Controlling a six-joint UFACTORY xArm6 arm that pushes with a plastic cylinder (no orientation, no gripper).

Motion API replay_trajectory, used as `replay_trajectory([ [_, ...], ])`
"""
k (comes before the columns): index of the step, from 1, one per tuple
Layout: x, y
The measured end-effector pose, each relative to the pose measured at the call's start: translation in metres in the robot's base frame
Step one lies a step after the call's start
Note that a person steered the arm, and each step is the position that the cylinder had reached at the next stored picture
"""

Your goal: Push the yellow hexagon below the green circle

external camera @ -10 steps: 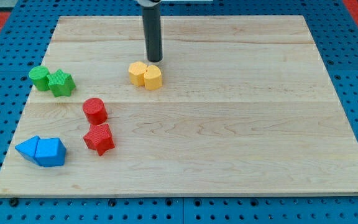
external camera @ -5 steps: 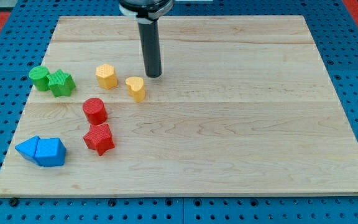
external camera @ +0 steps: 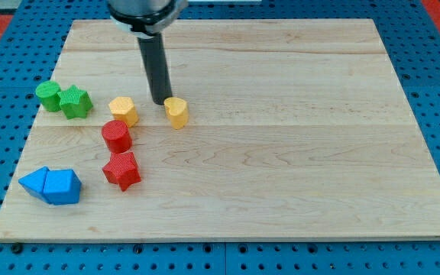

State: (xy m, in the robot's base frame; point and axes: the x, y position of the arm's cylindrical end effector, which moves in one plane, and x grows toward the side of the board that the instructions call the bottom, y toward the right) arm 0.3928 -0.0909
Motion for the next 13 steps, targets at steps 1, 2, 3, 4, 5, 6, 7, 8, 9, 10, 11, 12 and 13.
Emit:
replay_trajectory([
  [1,0.000,-0.052],
  [2,0.017,-0.054],
  [3,0.021,-0.035],
  [4,0.033,-0.058],
  [5,0.033,-0.085],
  [6,0.038,-0.068],
  [7,0.058,-0.067],
  [8,0.055,-0.116],
  [9,0.054,-0.127],
  [10,0.054,-0.122],
  [11,0.044,-0.048],
  [12,-0.004,-0.044],
  [13,-0.046,-0.067],
])
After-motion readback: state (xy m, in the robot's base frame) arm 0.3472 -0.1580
